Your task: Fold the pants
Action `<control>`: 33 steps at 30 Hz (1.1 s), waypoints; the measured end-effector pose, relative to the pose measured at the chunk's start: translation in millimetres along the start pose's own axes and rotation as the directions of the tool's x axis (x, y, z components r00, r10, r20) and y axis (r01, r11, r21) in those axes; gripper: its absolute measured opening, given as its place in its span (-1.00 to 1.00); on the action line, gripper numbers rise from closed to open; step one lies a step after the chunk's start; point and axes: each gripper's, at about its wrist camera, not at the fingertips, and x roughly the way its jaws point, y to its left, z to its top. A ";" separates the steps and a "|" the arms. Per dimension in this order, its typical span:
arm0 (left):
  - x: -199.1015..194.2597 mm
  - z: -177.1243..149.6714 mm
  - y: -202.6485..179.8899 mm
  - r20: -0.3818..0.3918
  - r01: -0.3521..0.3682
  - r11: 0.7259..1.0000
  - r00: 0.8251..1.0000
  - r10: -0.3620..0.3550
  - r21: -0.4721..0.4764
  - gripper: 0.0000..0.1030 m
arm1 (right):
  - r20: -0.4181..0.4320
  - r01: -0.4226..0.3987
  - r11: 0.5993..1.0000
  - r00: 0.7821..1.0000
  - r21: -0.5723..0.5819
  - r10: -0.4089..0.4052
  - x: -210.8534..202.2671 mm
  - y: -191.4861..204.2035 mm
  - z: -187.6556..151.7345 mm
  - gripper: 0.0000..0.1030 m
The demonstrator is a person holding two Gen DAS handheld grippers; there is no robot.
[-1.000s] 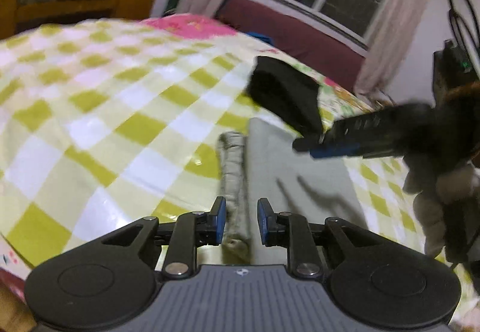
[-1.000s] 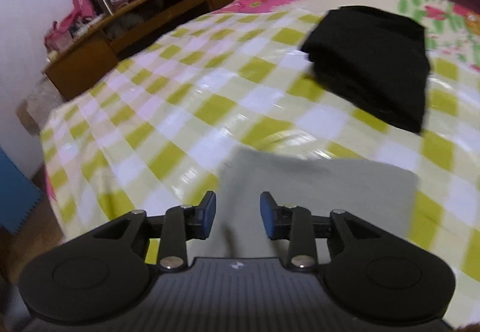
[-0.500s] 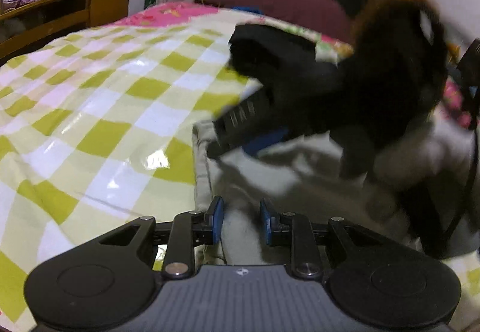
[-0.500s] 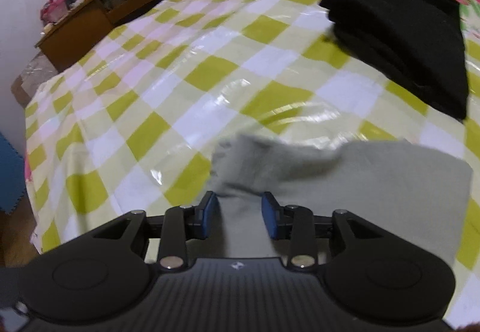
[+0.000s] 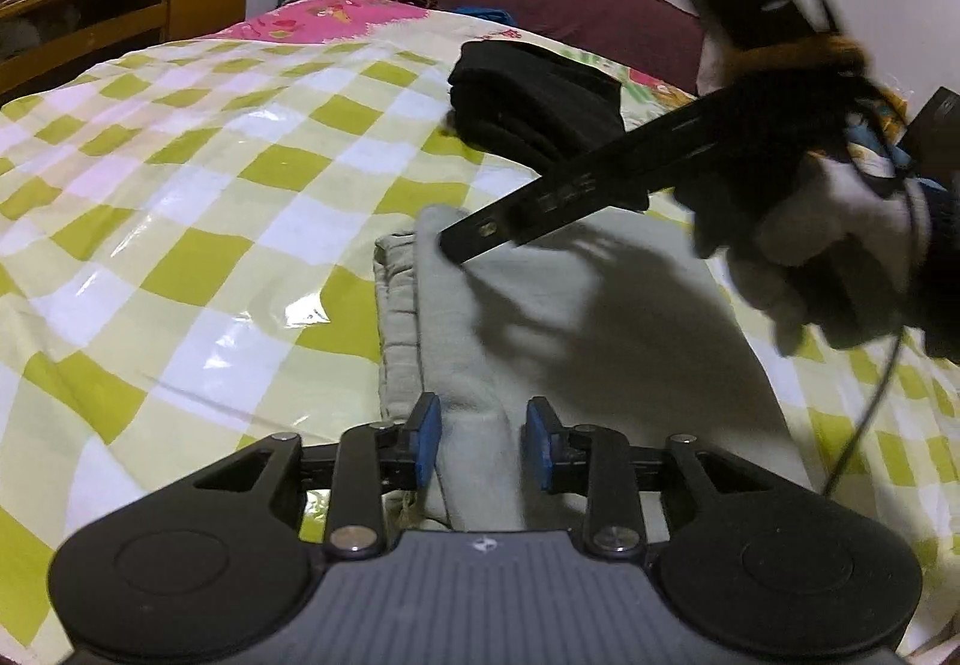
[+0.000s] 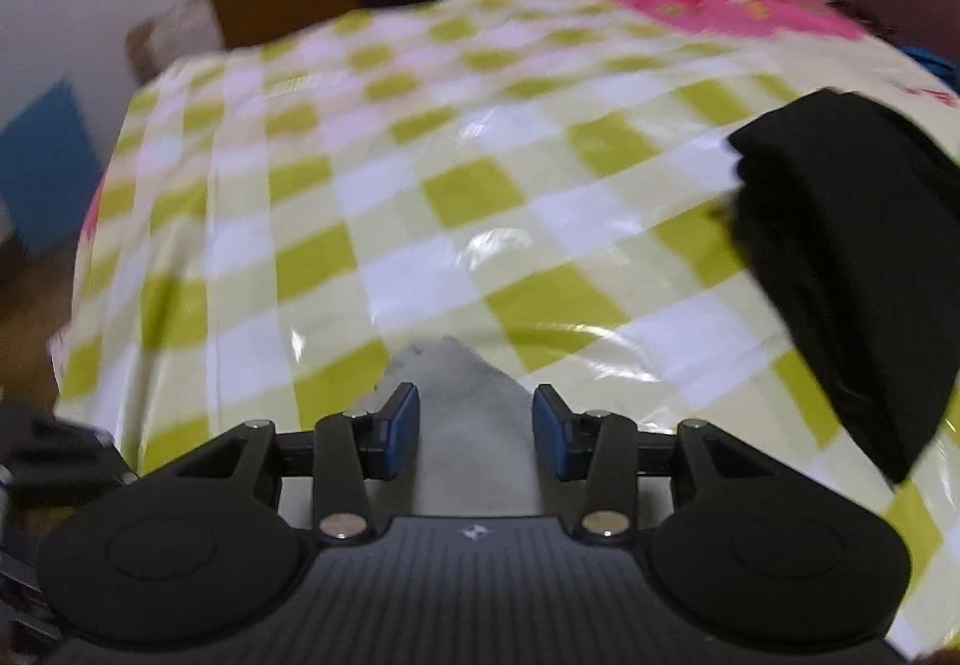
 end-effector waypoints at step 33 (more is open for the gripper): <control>4.1 -15.6 -7.4 -0.007 -0.048 0.999 0.999 0.048 0.017 0.09 | 0.159 -0.021 0.984 0.987 0.176 -0.007 -21.5 3.2 15.2 -0.60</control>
